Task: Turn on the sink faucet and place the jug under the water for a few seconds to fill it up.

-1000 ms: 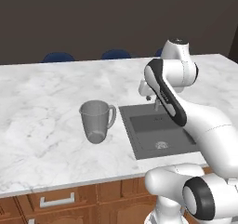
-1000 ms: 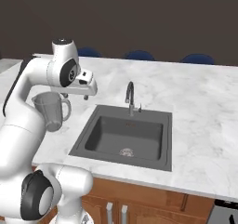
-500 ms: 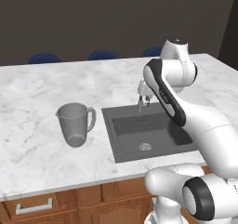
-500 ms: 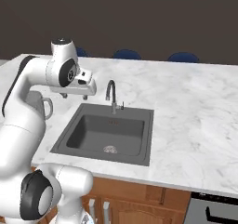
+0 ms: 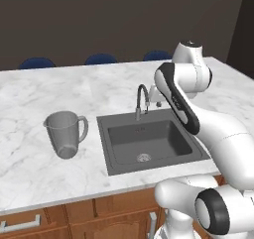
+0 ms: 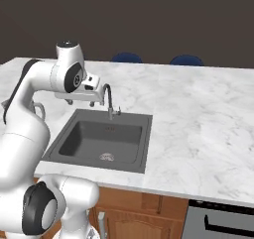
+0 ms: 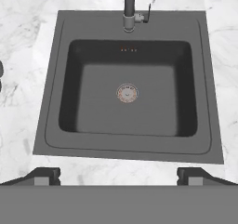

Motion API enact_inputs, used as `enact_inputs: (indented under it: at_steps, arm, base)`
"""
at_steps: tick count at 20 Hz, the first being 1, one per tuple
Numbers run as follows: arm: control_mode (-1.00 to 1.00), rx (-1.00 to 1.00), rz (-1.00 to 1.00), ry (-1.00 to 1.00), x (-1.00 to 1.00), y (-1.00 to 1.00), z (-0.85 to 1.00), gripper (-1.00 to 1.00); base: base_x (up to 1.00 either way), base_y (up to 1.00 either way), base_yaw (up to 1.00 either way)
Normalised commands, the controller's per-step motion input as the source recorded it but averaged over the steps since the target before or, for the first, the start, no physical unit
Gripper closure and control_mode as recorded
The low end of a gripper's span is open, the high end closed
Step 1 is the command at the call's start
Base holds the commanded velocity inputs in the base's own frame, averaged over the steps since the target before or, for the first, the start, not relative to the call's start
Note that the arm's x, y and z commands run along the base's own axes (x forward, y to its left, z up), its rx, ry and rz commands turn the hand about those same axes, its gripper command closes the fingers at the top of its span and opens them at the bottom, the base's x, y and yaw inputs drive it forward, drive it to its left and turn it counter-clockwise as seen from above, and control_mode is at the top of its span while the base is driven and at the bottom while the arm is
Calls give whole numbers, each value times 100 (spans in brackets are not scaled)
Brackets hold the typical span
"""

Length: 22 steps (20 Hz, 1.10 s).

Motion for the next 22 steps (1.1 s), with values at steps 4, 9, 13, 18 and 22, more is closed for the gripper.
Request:
enact_inputs:
  at_steps: [4, 9, 13, 18, 22]
  arm:
    - [100, 0, 0, 0, 0, 0, 0, -100]
    - [100, 0, 0, 0, 0, 0, 0, -100]
    - [100, 0, 0, 0, 0, 0, 0, -100]
    - [100, 0, 0, 0, 0, 0, 0, -100]
    - [-100, 0, 1, -5, 0, -8, -11, -100]
  base:
    - [-21, 0, 0]
    - [-15, 0, 0]
    - [0, 0, 0]
    - [0, 0, 0]
    - [0, -3, 0]
